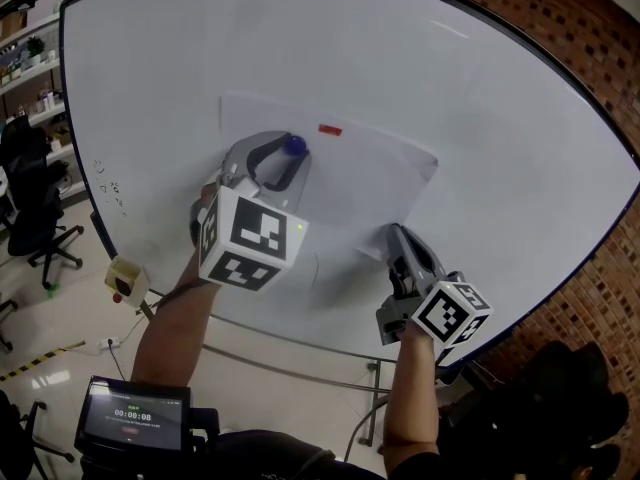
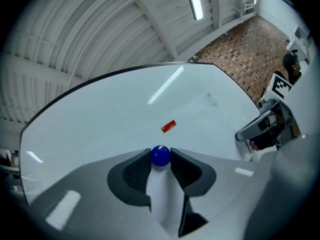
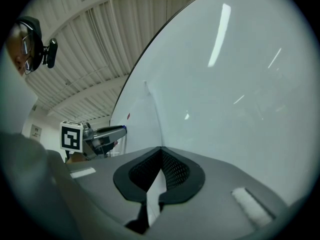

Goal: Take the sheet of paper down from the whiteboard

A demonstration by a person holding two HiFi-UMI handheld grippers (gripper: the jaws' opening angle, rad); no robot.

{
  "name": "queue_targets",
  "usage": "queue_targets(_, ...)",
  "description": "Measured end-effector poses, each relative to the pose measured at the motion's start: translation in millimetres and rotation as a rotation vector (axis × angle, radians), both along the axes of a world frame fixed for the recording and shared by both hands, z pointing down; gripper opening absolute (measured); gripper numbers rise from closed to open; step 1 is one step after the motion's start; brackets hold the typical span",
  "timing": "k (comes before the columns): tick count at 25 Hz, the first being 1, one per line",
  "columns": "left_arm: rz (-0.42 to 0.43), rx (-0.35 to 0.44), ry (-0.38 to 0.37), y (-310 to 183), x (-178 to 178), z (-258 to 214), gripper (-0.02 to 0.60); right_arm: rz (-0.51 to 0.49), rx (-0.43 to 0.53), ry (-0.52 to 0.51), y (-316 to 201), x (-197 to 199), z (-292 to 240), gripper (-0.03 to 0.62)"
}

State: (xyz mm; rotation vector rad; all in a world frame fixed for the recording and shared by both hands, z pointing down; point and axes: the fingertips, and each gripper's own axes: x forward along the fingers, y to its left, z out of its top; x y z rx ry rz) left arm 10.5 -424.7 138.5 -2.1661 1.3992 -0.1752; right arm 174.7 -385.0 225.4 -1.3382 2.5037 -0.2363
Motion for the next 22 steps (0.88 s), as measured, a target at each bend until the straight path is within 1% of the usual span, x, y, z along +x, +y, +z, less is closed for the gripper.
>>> queue_targets(12, 0.000, -0.001, 0.016, -0.6, -2.0, 1.3, 0.123, 0.006, 0.022, -0.005, 3.0, -1.9, -0.8, 0.011)
queue_targets(22, 0.021, -0.008, 0.098, 10.6, -10.9, 5.5, 0.123, 0.053, 0.068, 0.022, 12.8, 0.4, -3.4, 0.011)
